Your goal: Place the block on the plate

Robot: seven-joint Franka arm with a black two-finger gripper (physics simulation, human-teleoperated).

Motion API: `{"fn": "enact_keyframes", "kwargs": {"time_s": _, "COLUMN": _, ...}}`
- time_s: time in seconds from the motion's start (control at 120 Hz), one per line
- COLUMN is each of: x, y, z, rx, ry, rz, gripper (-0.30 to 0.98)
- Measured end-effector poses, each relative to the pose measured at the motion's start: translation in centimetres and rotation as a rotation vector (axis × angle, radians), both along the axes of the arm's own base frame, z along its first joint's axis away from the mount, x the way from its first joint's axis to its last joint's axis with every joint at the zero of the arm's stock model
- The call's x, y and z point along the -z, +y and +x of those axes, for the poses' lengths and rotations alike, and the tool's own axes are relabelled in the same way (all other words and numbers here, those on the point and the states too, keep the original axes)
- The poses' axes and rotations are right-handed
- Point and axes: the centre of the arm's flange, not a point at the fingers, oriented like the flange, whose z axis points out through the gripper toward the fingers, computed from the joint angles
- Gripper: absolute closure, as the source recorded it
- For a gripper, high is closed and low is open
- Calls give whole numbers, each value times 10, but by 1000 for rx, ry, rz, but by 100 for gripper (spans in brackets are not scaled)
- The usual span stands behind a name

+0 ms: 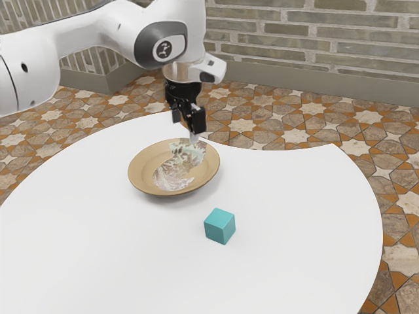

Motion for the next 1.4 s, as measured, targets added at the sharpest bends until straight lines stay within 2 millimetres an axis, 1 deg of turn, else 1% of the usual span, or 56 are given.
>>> {"fn": "enact_keyframes", "kwargs": {"time_s": 0.058, "x": 1, "y": 0, "z": 1, "rx": 36, "ry": -2, "rz": 5, "gripper": 0}}
{"fn": "enact_keyframes", "kwargs": {"time_s": 0.083, "x": 5, "y": -1, "z": 2, "rx": 50, "ry": 3, "rz": 5, "gripper": 0}}
{"fn": "enact_keyframes", "kwargs": {"time_s": 0.208, "x": 40, "y": -9, "z": 3, "rx": 116, "ry": 56, "rz": -22, "gripper": 0}}
{"fn": "enact_keyframes", "kwargs": {"time_s": 0.275, "x": 57, "y": -17, "z": 3, "rx": 155, "ry": 73, "rz": -32, "gripper": 0}}
{"fn": "enact_keyframes", "kwargs": {"time_s": 0.383, "x": 89, "y": -35, "z": -6, "rx": 218, "ry": 119, "rz": -45, "gripper": 0}}
{"fn": "enact_keyframes", "kwargs": {"time_s": 0.517, "x": 130, "y": -44, "z": -14, "rx": 255, "ry": 146, "rz": -98, "gripper": 0}}
{"fn": "enact_keyframes", "kwargs": {"time_s": 0.567, "x": 140, "y": -47, "z": -16, "rx": 259, "ry": 134, "rz": -125, "gripper": 0}}
{"fn": "enact_keyframes", "kwargs": {"time_s": 0.658, "x": 152, "y": -50, "z": -15, "rx": 255, "ry": 99, "rz": -161, "gripper": 0}}
{"fn": "enact_keyframes", "kwargs": {"time_s": 0.742, "x": 165, "y": -46, "z": -14, "rx": 226, "ry": 80, "rz": -175, "gripper": 0}}
{"fn": "enact_keyframes", "kwargs": {"time_s": 0.842, "x": 192, "y": -43, "z": -14, "rx": 177, "ry": 76, "rz": -191, "gripper": 0}}
{"fn": "enact_keyframes", "kwargs": {"time_s": 0.925, "x": 205, "y": -43, "z": -8, "rx": 133, "ry": 59, "rz": -209, "gripper": 0}}
{"fn": "enact_keyframes", "kwargs": {"time_s": 1.042, "x": 229, "y": -32, "z": 1, "rx": 46, "ry": 58, "rz": -234, "gripper": 0}}
{"fn": "enact_keyframes", "kwargs": {"time_s": 1.208, "x": 237, "y": -31, "z": 8, "rx": -53, "ry": 41, "rz": -287, "gripper": 0}}
{"fn": "enact_keyframes", "kwargs": {"time_s": 1.4, "x": 262, "y": -19, "z": 13, "rx": -150, "ry": 58, "rz": -305, "gripper": 0}}
